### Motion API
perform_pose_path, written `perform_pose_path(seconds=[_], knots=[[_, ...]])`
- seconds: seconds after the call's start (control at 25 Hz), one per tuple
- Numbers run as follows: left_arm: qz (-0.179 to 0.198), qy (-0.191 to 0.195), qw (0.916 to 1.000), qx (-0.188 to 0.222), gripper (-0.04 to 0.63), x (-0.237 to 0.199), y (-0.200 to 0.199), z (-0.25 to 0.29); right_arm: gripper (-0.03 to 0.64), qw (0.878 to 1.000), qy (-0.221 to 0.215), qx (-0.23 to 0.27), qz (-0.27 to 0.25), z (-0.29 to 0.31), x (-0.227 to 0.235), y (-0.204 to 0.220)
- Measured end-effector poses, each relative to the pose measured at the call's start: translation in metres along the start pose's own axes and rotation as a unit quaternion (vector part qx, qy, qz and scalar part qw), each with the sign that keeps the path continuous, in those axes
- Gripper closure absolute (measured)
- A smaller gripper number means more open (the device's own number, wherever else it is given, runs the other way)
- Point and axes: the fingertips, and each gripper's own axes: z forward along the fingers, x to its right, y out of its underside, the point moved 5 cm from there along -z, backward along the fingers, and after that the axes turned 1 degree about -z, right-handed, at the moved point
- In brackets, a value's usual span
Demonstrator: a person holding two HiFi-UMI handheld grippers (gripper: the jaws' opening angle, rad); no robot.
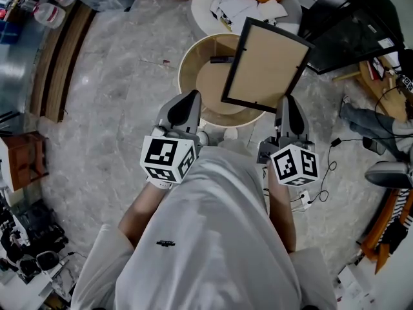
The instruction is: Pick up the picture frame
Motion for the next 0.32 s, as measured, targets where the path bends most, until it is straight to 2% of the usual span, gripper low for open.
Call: perform_pose_path(seconds=[0.32], knots=[[0.001, 0.003, 1.0000, 0.000, 0.603, -0.0027, -0.0027, 0.0044, 0.580, 1.000, 0.001, 0.003, -0.001, 0.0044, -0.0012, -0.0032]])
